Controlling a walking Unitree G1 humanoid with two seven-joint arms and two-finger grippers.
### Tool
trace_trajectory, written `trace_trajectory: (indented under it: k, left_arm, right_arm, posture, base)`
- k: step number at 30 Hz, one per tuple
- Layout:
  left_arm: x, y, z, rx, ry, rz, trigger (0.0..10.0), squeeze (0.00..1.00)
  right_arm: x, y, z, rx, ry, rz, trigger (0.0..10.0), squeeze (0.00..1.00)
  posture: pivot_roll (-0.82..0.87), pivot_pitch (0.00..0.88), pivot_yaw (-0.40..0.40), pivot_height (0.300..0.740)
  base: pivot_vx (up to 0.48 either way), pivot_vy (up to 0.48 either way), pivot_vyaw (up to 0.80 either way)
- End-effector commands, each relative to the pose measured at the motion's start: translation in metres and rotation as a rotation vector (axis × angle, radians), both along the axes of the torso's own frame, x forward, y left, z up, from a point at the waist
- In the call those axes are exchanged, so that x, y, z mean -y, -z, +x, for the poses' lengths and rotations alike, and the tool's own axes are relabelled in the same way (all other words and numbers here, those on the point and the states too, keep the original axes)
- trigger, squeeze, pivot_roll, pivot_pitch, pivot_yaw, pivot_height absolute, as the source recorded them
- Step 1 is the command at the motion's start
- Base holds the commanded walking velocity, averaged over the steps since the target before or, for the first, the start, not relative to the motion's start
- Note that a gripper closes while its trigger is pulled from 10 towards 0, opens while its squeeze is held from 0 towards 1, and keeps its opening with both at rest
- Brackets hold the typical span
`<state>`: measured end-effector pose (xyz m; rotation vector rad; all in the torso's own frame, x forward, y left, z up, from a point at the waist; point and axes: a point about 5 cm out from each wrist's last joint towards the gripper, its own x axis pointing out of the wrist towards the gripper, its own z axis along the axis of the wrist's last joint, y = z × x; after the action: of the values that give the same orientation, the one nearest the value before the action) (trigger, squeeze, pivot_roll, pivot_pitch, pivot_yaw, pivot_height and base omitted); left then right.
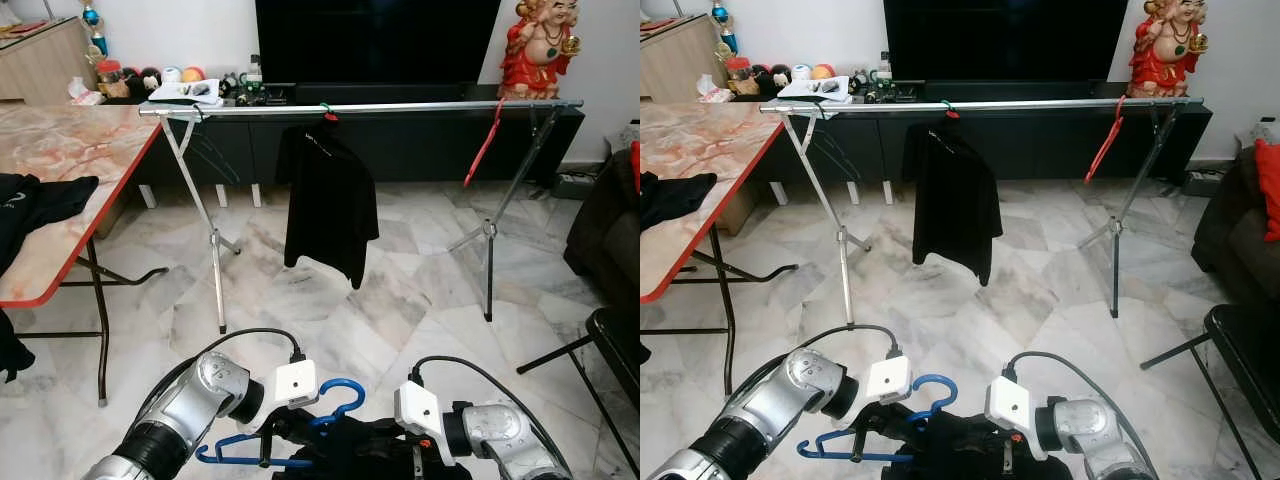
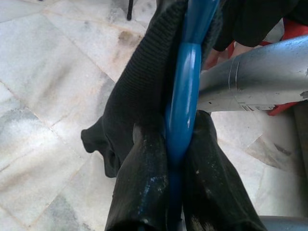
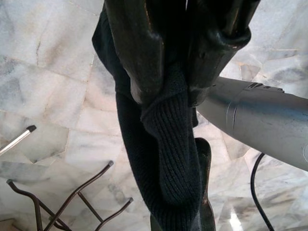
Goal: Hang hanger
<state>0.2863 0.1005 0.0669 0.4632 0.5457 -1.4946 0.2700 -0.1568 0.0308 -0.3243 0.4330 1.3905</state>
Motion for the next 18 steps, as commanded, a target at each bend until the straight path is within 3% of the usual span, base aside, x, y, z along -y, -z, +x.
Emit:
trace_trajectory:
  k: [1, 6, 7, 8, 18]
  left_arm:
    - [0.0031, -0.0012, 0.0005, 0.004, -0.014, -0.008, 0.0, 0.00]
    - [0.0032, -0.0013, 0.0013, 0.012, -0.020, -0.005, 0.0, 0.00]
    - [0.0031, -0.0013, 0.0014, 0.013, -0.022, -0.005, 0.0, 0.00]
    - [0.0031, -0.0013, 0.0018, 0.014, -0.024, -0.005, 0.0, 0.00]
    - [0.0027, -0.0003, 0.0041, 0.029, -0.051, -0.009, 0.0, 0.00]
  right_arm:
    - [-0.0055, -0.0086, 0.0072, 0.056, 0.000, 0.019, 10.0, 0.00]
    - [-0.0048, -0.0078, 0.0072, 0.042, 0.002, 0.011, 10.0, 0.00]
    - [-0.0047, -0.0078, 0.0074, 0.041, 0.003, 0.011, 10.0, 0.29]
    - [-0.0044, -0.0080, 0.0079, 0.037, 0.007, 0.012, 10.0, 1.00]
    - [-0.0015, -0.0082, 0.0074, 0.021, -0.001, 0.005, 10.0, 1.00]
  posture:
    - [0.10, 0.008, 0.006, 0.740]
    - [0.10, 0.008, 0.006, 0.740]
    - [0.10, 0.008, 0.006, 0.740]
    - [0.10, 0.010, 0.005, 0.740]
    - [0.10, 0.011, 0.005, 0.740]
  base:
    - [0.000, 0.000, 0.00]
    - [0.000, 0.000, 0.00]
    - [0.000, 0.000, 0.00]
    - [0.000, 0.000, 0.00]
    - [0.000, 0.000, 0.00]
